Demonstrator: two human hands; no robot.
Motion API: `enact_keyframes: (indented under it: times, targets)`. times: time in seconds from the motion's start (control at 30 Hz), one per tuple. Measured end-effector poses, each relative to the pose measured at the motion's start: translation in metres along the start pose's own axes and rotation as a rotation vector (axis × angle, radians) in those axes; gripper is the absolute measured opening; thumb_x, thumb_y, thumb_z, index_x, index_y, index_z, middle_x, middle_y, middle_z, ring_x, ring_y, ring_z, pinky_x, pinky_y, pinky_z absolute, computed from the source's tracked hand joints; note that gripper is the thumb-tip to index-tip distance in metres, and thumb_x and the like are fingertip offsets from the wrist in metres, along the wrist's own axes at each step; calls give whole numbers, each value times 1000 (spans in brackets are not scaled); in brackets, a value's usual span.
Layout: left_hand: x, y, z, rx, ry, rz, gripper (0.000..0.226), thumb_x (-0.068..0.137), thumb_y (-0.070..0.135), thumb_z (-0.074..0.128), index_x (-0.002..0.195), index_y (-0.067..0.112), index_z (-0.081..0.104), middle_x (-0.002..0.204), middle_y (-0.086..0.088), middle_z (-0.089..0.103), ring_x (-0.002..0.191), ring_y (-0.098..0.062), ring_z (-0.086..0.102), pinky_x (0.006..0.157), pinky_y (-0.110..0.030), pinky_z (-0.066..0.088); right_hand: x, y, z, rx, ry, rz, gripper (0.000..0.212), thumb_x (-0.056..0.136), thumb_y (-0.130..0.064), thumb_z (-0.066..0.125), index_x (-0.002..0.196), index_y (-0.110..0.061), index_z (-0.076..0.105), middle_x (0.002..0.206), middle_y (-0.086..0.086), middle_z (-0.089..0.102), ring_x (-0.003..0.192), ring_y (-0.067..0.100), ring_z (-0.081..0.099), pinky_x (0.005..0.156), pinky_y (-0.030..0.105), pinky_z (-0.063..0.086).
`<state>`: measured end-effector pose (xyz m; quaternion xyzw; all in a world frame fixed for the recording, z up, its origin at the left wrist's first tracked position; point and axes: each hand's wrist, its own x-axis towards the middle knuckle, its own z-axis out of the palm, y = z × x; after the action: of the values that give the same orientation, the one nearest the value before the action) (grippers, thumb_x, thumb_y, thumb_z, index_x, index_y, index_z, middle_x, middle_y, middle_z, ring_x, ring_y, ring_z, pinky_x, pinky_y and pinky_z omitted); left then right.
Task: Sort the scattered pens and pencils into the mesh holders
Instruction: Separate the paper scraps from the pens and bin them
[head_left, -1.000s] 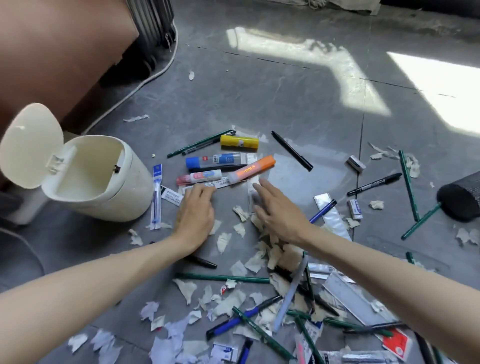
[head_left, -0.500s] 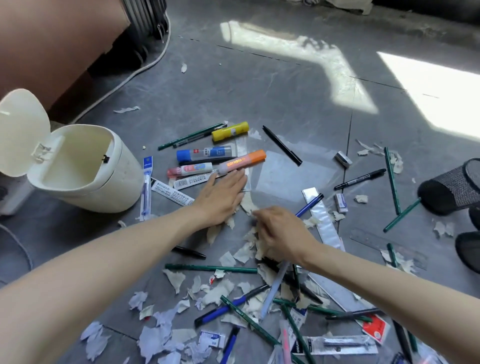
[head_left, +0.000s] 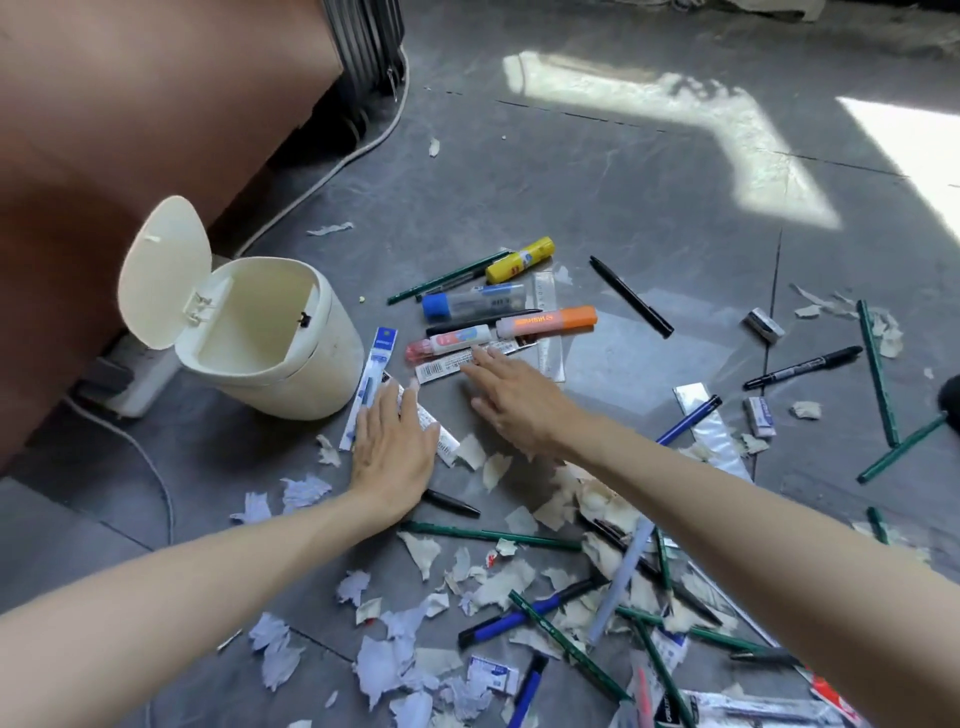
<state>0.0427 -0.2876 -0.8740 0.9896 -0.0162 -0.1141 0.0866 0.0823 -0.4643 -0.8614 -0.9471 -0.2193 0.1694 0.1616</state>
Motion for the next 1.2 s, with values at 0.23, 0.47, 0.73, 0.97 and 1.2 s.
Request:
enact_keyframes:
  times: [0.23, 0.47, 0.73, 0.97, 1.2]
  targets:
    - [9, -6, -8, 84, 62, -47, 50, 96, 30, 29, 140, 5, 29, 149, -15, 24, 139, -26, 19, 114, -41, 8, 13, 17, 0, -137, 176, 128, 52, 94, -37, 20, 133, -10, 43, 135, 11, 45, 127, 31, 40, 109, 45, 24]
    - [-43, 43, 3, 0, -267, 447, 53, 101, 43, 20, 149, 35, 1, 156, 5, -17, 142, -13, -21, 112, -37, -18, -14, 33, 8, 1, 224, 116, 52, 98, -19, 41, 148, -11, 26, 158, 12, 15, 145, 28, 15, 116, 44, 12]
    - [-34, -36, -17, -83, 125, -280, 55, 92, 27, 52, 141, 14, 31, 140, -16, 30, 127, -34, 29, 106, -44, 22, -49, -11, 29, -92, 129, -48, 43, 96, -36, 40, 130, -12, 50, 136, 14, 45, 128, 33, 39, 107, 40, 19]
    - [-6, -38, -24, -191, 71, -672, 50, 87, 39, 61, 121, 4, 49, 131, -19, 45, 124, -34, 38, 99, -38, 26, -27, -71, 42, -40, 162, 302, 58, 82, -63, 52, 106, -11, 57, 109, 9, 52, 106, 28, 43, 93, 38, 27]
    - [0, -23, -33, -119, 48, -751, 34, 88, 33, 53, 116, 14, 61, 129, -12, 43, 119, -29, 33, 98, -36, 23, -8, -79, 37, 115, 125, 427, 31, 81, -35, 58, 95, -9, 67, 107, 13, 58, 107, 32, 47, 91, 37, 28]
